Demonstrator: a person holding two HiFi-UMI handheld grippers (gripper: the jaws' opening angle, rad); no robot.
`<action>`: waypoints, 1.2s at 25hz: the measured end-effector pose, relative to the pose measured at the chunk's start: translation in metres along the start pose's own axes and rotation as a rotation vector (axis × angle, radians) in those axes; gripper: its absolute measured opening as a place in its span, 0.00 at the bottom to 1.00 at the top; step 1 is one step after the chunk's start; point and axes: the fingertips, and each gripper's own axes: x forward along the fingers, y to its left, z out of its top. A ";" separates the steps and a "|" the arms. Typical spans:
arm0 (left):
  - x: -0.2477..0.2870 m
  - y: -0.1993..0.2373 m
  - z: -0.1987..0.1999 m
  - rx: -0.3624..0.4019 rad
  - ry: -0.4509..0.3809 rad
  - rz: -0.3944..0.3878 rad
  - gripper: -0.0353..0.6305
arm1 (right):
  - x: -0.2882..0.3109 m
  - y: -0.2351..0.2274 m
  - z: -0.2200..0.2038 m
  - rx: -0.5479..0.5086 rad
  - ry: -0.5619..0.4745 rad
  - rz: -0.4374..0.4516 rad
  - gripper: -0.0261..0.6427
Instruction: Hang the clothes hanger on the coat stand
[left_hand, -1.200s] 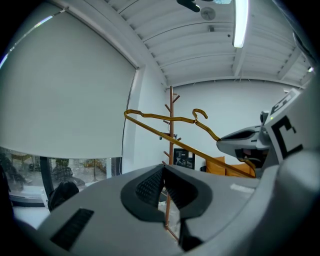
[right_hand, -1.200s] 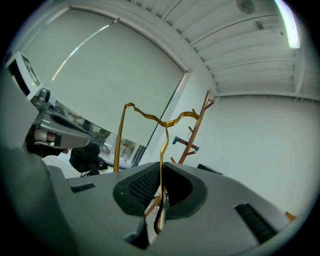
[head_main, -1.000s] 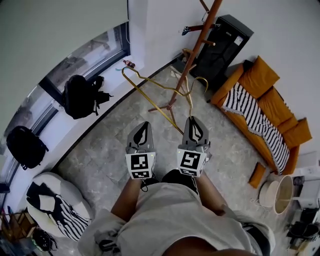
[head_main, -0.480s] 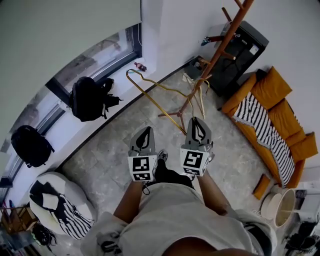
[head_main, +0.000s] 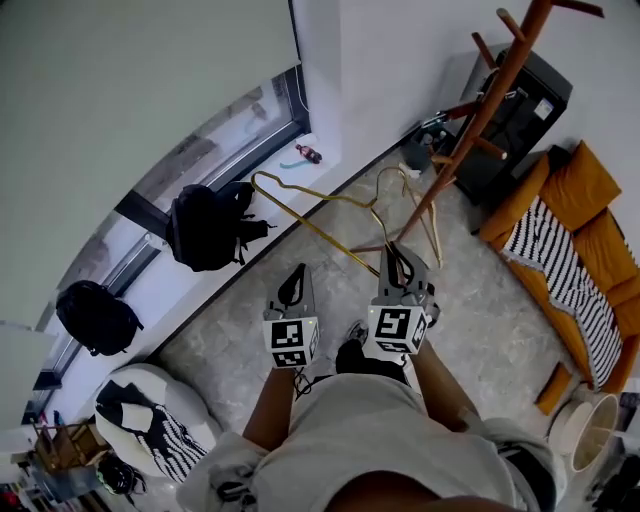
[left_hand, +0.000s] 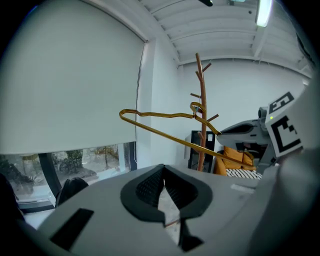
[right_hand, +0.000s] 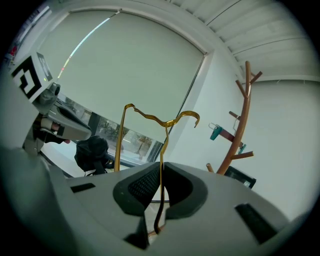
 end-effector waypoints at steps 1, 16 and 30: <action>0.009 0.004 0.000 0.005 0.014 0.001 0.07 | 0.008 -0.001 -0.002 -0.006 0.006 0.011 0.06; 0.118 0.052 0.058 0.415 0.110 0.065 0.07 | 0.090 -0.053 -0.049 -0.033 0.069 -0.033 0.07; 0.248 -0.060 0.071 1.059 -0.047 -0.456 0.36 | 0.104 -0.072 -0.057 -0.238 0.237 -0.246 0.06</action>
